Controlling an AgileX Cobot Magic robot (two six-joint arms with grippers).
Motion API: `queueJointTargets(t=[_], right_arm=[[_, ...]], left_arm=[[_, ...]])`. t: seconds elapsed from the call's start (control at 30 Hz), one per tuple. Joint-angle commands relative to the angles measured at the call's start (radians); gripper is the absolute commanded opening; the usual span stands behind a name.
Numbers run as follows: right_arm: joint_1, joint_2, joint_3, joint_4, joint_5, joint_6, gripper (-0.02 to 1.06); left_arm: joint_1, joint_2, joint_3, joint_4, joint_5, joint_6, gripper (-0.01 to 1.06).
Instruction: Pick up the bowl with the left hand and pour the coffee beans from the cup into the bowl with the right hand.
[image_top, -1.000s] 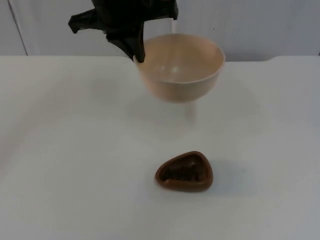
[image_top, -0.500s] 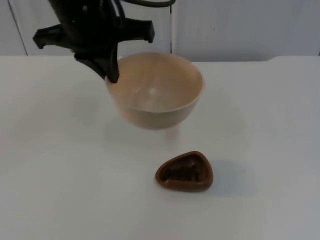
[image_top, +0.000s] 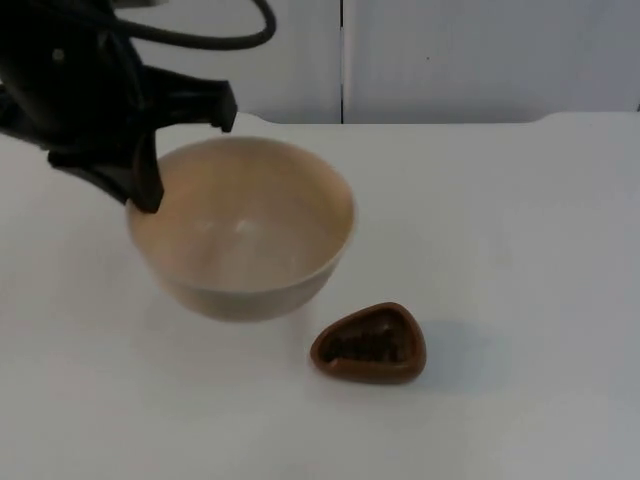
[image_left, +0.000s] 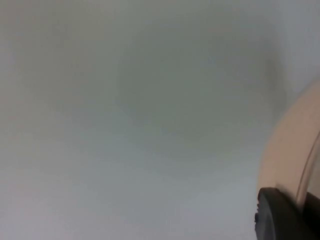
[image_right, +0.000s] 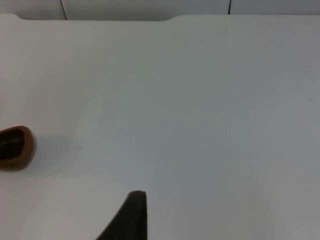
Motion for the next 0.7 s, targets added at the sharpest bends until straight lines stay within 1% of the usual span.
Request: queueJointTargets(t=[0.0, 0.03, 0.17, 0.2, 0.3, 0.33, 0.4, 0.47, 0.67], right_arm=[[-0.006, -0.004, 0.002, 0.0, -0.003, -0.008, 1.05], [-0.006, -0.004, 0.002, 0.0, -0.003, -0.008, 1.05], [-0.006, -0.004, 0.002, 0.0, -0.003, -0.008, 1.05], [-0.006, -0.004, 0.002, 0.0, -0.003, -0.008, 1.05], [-0.006, -0.004, 0.002, 0.0, -0.003, -0.008, 1.05], [-0.006, -0.004, 0.002, 0.0, -0.003, -0.008, 1.05], [-0.006, -0.004, 0.002, 0.0, -0.003, -0.008, 1.05], [-0.006, -0.004, 0.002, 0.0, -0.003, -0.008, 1.05], [-0.006, -0.004, 0.002, 0.0, -0.003, -0.008, 1.05]], left_arm=[[0.002, -0.041, 0.066, 0.023, -0.017, -0.056, 0.0], [0.002, -0.041, 0.066, 0.023, -0.017, -0.056, 0.0], [0.002, -0.05, 0.145, 0.023, -0.02, -0.059, 0.0], [0.002, -0.05, 0.145, 0.023, -0.02, -0.059, 0.0], [0.002, -0.05, 0.213, 0.02, -0.067, -0.061, 0.0], [0.002, -0.05, 0.213, 0.02, -0.067, -0.061, 0.0], [-0.002, -0.05, 0.251, 0.02, -0.111, -0.061, 0.0], [-0.002, -0.05, 0.278, 0.02, -0.128, -0.061, 0.0], [-0.002, -0.05, 0.286, 0.064, -0.126, -0.061, 0.0]])
